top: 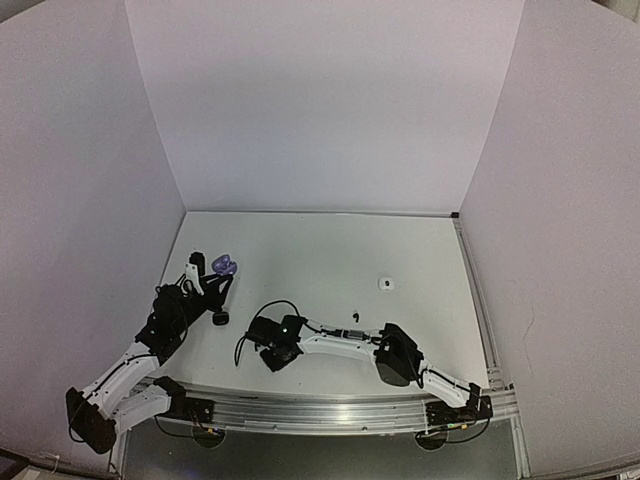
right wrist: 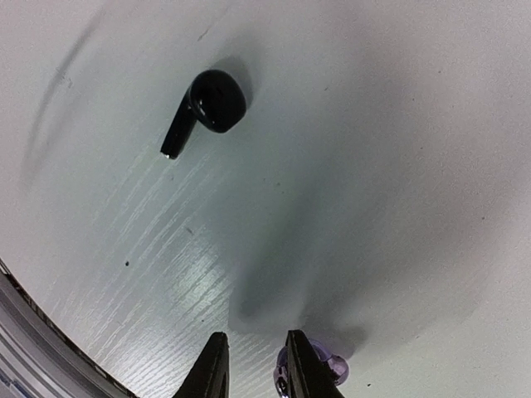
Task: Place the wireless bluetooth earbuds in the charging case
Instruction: Move the left earbud to the center of the board.
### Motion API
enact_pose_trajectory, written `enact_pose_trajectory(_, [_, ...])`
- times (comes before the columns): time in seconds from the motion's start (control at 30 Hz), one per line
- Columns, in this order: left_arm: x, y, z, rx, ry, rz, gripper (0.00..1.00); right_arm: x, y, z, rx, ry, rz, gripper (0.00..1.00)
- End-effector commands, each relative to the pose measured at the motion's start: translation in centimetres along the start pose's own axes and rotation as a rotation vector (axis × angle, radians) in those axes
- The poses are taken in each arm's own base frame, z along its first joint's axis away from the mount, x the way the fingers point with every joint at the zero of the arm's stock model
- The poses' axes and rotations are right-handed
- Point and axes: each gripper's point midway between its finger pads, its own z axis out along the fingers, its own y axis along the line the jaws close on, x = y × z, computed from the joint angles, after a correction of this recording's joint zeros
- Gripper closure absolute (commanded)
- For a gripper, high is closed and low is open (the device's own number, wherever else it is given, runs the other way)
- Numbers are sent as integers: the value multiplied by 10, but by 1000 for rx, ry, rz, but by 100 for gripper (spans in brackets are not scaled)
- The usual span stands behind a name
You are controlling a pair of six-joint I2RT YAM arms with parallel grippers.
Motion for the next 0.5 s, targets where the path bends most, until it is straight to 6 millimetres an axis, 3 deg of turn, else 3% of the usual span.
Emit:
enact_pose_trajectory(0.0, [-9, -2, 0, 15, -42, 3, 100, 11, -8, 5, 31, 43, 20, 78])
enact_pose_trajectory(0.27, [-8, -2, -1, 16, -38, 4, 100, 19, -12, -15, 42, 64, 12, 79])
enact_pose_trajectory(0.47, [-8, -3, -1, 18, -40, 4, 100, 35, -24, -30, 73, 105, 1, 79])
